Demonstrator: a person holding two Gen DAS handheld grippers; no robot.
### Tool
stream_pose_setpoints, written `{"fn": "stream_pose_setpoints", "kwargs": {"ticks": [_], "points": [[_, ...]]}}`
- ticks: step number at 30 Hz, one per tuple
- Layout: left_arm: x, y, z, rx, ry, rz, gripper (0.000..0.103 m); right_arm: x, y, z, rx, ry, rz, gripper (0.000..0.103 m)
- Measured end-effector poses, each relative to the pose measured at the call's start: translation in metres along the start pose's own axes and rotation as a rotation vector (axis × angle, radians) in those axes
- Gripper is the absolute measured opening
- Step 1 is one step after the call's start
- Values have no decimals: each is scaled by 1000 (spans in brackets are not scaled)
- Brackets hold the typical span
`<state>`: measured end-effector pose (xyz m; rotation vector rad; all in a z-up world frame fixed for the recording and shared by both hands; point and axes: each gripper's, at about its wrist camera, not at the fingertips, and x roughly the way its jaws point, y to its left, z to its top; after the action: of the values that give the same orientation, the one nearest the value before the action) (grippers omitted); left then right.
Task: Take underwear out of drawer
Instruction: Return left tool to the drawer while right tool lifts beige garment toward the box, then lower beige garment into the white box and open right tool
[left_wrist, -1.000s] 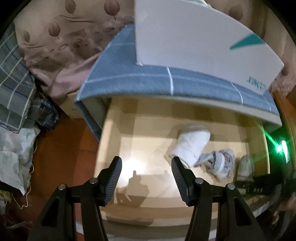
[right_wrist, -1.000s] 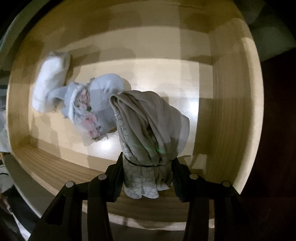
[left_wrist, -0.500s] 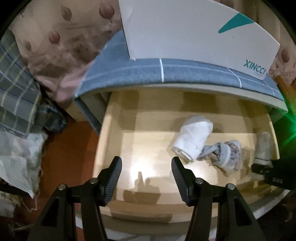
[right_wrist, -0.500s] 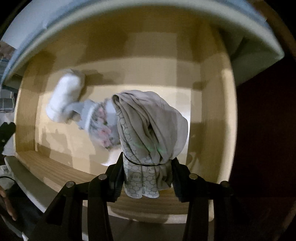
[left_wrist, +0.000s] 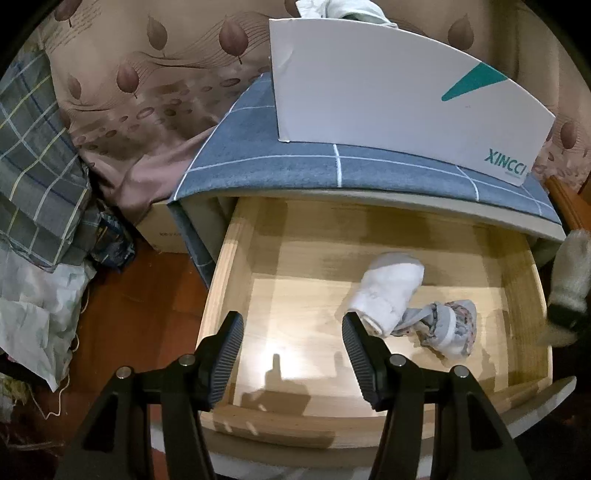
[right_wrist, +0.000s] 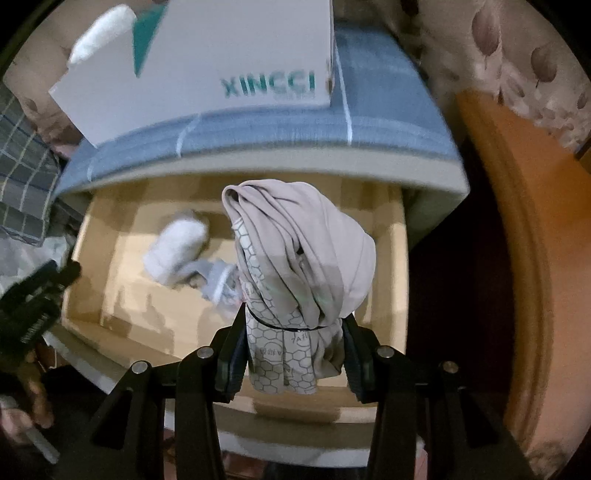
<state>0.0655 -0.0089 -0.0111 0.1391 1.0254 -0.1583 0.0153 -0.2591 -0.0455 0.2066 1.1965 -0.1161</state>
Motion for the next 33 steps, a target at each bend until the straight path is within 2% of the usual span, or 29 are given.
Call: {"fn": "stream_pose_setpoints", "kwargs": {"ticks": [7,15,24,33], "points": [[-1,1,0,-3,3,-5,57,-55,0,27,-26,-96,-6,41],[0,1,0,-5,8,-6,57,-95,13,66,-61,-194,-14,41],[-1,6,0,-32,0,-7,57,-121,42,119,-106,-265,-9,41],[-2,14,1,-74,3,-8,57,-101,71,182,-120,-255,10,41]]}}
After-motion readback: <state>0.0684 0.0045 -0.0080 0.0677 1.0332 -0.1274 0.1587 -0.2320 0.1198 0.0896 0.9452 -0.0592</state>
